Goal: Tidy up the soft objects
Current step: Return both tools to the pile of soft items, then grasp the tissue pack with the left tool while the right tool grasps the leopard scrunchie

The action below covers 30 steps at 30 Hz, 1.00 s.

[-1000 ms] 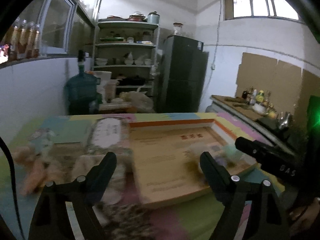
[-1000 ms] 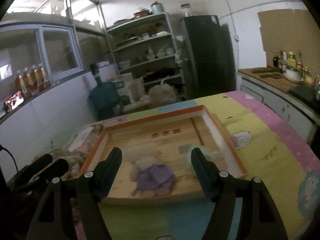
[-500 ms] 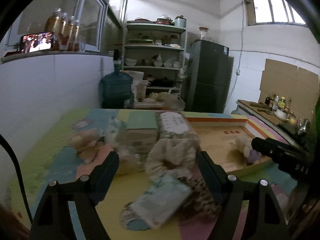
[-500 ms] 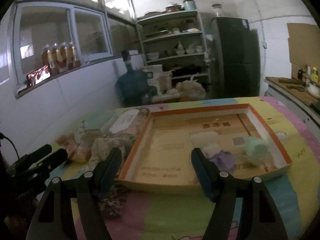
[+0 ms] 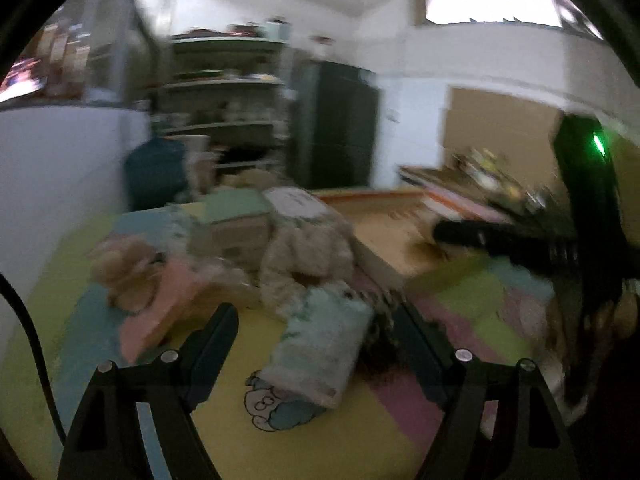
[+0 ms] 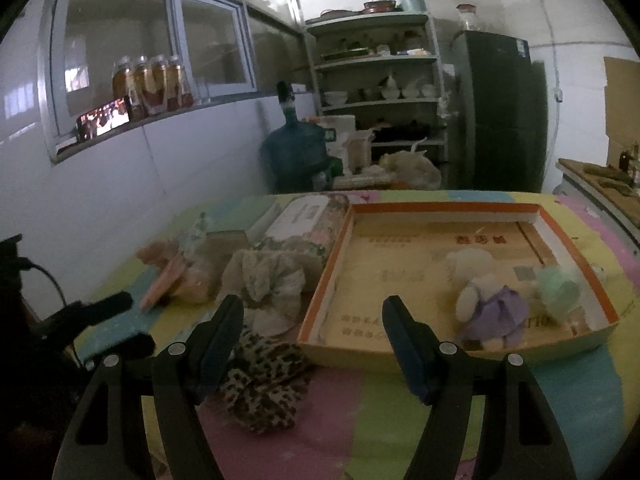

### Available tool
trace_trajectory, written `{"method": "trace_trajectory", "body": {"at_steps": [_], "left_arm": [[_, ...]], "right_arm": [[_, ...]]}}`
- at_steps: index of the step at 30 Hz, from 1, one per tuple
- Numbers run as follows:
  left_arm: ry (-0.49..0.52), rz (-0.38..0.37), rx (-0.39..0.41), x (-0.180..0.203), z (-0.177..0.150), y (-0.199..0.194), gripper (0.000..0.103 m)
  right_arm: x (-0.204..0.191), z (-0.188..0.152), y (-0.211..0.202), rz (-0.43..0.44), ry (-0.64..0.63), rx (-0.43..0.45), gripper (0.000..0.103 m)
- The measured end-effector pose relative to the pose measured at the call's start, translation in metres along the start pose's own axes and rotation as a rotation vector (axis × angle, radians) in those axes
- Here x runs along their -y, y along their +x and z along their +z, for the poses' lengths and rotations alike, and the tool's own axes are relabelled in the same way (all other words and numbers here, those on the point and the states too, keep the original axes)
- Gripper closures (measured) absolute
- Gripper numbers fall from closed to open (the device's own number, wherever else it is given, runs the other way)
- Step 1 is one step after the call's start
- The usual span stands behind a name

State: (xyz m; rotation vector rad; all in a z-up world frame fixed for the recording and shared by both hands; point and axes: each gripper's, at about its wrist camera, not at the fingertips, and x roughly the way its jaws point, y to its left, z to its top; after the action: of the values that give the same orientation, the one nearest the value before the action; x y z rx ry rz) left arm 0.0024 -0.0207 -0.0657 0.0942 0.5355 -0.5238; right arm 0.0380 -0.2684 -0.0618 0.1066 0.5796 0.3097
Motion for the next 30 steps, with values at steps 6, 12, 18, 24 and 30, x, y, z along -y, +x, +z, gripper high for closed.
{"method": "trace_trajectory", "body": {"at_steps": [6,12,18,24,30], "left_arm": [[0.133,-0.113,-0.126,-0.008,-0.005,0.028,0.023],[0.165,-0.180,-0.214,-0.007,-0.011,0.050,0.035],[0.110,-0.182,-0.210,-0.013,-0.014,0.051,0.049],[0.010,-0.166,-0.164,-0.024,-0.021,0.040,0.052],[-0.055,-0.102,-0.105,-0.028,-0.021,0.022,0.053]], "right_arm": [[-0.002,-0.004,0.002,-0.014,0.004,-0.011,0.029],[-0.003,-0.007,0.006,-0.026,0.005,-0.030,0.029],[-0.011,-0.021,0.016,0.010,-0.045,-0.097,0.029],[-0.022,-0.038,0.031,0.108,-0.068,-0.191,0.029],[-0.024,-0.045,0.045,0.130,-0.058,-0.249,0.029]]}}
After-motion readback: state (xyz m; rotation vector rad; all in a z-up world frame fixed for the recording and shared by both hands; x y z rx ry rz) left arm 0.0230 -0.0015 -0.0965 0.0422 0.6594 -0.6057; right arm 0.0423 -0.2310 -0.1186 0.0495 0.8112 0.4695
